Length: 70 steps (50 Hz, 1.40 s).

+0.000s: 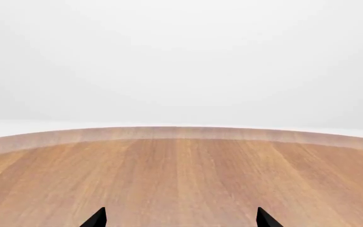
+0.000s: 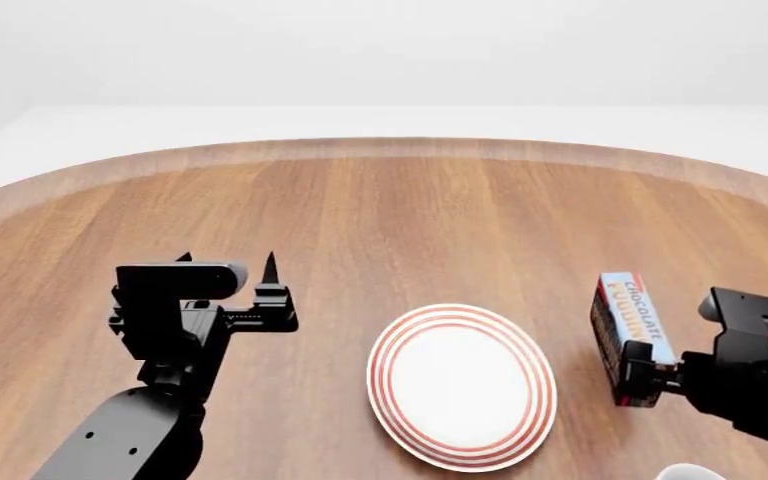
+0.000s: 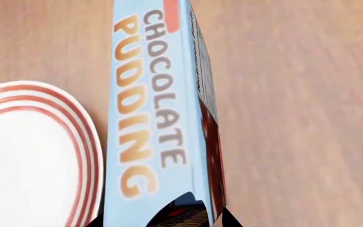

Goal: Put the chocolate pudding to the right of the plate.

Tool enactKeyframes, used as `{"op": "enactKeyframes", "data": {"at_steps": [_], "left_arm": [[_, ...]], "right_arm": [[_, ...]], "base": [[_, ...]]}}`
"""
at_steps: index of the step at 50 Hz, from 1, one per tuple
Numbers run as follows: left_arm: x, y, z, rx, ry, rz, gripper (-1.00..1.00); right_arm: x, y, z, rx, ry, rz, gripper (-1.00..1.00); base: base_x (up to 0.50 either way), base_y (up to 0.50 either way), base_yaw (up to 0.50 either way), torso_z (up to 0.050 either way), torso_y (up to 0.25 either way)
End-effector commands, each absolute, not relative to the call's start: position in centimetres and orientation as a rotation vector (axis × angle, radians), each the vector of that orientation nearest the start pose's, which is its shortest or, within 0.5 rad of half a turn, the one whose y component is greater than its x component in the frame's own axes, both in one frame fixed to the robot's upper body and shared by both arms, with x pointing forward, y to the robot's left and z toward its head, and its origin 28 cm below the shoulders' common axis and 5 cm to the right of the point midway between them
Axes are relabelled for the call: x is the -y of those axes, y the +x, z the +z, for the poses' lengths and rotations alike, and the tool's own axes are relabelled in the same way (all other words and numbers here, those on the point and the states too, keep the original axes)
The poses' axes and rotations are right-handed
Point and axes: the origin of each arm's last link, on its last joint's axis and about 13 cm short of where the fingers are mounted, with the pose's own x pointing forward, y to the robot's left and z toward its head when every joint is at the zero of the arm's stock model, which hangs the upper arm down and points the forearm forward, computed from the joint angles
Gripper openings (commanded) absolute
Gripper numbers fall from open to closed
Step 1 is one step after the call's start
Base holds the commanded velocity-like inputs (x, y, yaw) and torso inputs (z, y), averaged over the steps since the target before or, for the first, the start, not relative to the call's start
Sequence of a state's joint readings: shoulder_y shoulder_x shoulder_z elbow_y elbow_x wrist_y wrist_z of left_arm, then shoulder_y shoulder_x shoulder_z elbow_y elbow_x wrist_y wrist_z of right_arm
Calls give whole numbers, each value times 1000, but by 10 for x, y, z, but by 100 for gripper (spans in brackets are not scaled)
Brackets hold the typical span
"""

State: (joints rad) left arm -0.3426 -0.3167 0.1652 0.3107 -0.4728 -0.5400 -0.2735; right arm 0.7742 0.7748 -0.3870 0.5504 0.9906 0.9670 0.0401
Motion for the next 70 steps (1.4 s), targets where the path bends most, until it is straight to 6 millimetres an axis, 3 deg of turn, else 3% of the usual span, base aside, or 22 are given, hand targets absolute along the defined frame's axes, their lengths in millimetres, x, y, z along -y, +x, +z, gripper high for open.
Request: {"op": "enactKeyframes", "data": {"at_steps": [1, 18, 19, 37, 40, 43, 52, 70], "left_arm": [[-224, 261, 121, 21, -50, -47, 100], [-224, 262, 121, 20, -53, -47, 100], [-224, 262, 121, 20, -52, -47, 100], [-223, 261, 122, 20, -53, -49, 100], [-223, 261, 122, 21, -53, -49, 100], [-223, 261, 122, 20, -52, -50, 100], [-223, 262, 121, 18, -54, -50, 100], [-224, 262, 124, 23, -56, -49, 100]], "right_arm": [[281, 286, 103, -838, 189, -65, -100], [281, 289, 104, -833, 197, -69, -100], [281, 289, 104, -831, 196, -72, 100], [281, 292, 116, -788, 185, -69, 100], [280, 293, 129, -740, 182, -61, 100], [279, 293, 159, -660, 166, -45, 100], [272, 285, 217, -507, 129, 0, 100], [260, 275, 238, -416, 108, 67, 100]], "base": [[0, 0, 0, 0, 0], [0, 0, 0, 0, 1], [0, 0, 0, 0, 0], [0, 0, 0, 0, 0], [0, 0, 0, 0, 0], [0, 0, 0, 0, 0], [0, 0, 0, 0, 0], [0, 0, 0, 0, 0]]}}
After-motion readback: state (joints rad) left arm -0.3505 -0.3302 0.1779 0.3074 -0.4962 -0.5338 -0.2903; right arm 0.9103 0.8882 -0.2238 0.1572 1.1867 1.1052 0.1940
